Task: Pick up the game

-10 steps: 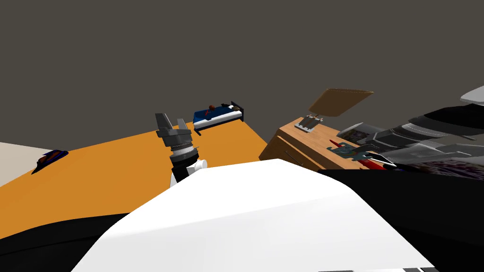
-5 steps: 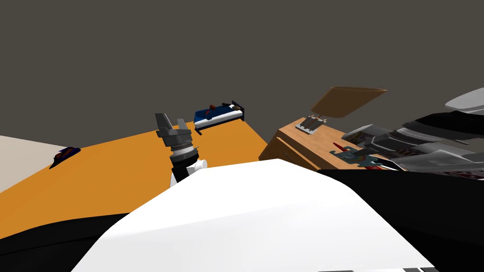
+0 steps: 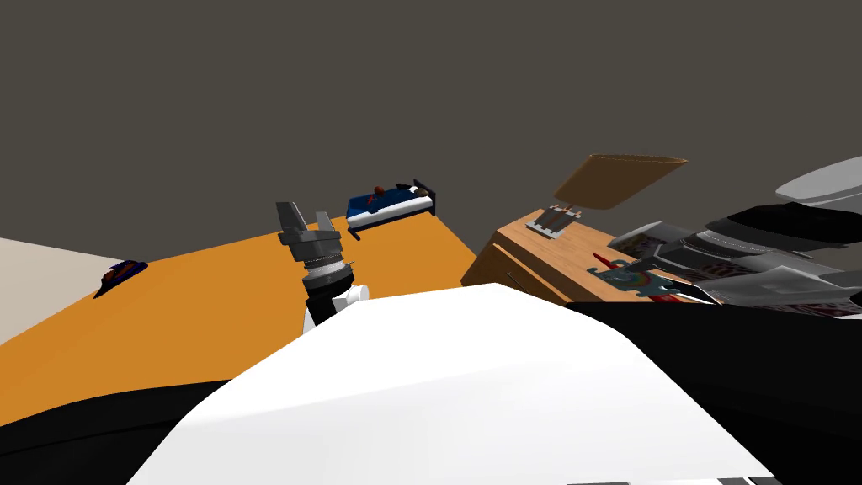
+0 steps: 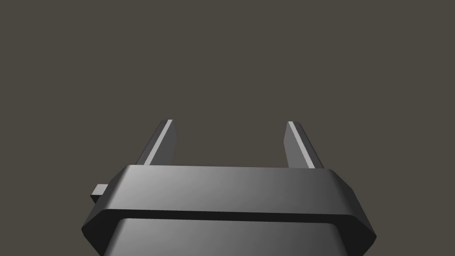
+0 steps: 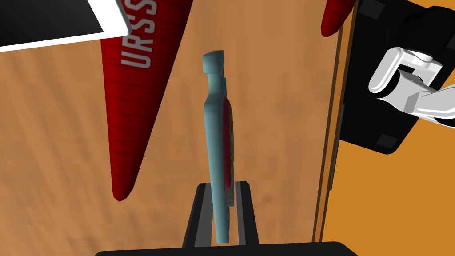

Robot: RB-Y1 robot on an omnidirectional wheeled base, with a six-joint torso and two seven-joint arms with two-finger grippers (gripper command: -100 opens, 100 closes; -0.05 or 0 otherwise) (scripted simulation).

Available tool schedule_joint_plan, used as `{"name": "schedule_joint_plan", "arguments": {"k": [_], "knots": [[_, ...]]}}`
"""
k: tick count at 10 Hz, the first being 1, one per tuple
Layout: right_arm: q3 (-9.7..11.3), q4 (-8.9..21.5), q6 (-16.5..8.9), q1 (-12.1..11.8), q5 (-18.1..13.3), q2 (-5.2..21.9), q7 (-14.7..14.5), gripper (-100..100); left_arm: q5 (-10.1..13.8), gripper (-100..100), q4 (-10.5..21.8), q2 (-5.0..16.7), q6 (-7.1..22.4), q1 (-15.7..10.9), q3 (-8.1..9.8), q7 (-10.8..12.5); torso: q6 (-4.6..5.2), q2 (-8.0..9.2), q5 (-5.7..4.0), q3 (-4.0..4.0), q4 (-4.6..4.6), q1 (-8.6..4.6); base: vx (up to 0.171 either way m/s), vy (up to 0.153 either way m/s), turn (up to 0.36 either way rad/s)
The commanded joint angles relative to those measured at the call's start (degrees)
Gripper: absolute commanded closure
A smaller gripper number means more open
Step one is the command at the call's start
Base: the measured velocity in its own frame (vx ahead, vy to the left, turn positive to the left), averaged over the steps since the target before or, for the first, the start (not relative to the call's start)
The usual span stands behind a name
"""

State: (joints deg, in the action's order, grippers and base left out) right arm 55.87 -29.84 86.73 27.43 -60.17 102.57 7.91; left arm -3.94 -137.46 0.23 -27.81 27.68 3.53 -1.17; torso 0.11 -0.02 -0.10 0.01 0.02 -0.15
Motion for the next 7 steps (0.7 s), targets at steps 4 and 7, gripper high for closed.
{"name": "schedule_joint_plan", "arguments": {"k": [4,7], "knots": [[0.27,-1.36,0.48,-0.20,0.87,1.58,0.07,100,0.00,0,0.00,0.00,0.00,0.00,0.00,0.00,0.00,-0.01,0.01,-0.01,0.00,-0.01,0.005,-0.002,-0.009],[0.41,-1.88,0.58,-0.59,1.46,2.21,-0.04,0,0.00,0,0.00,0.00,0.00,0.00,0.00,0.00,0.01,-0.07,0.01,-0.04,-0.01,-0.02,0.020,-0.009,-0.015]]}}
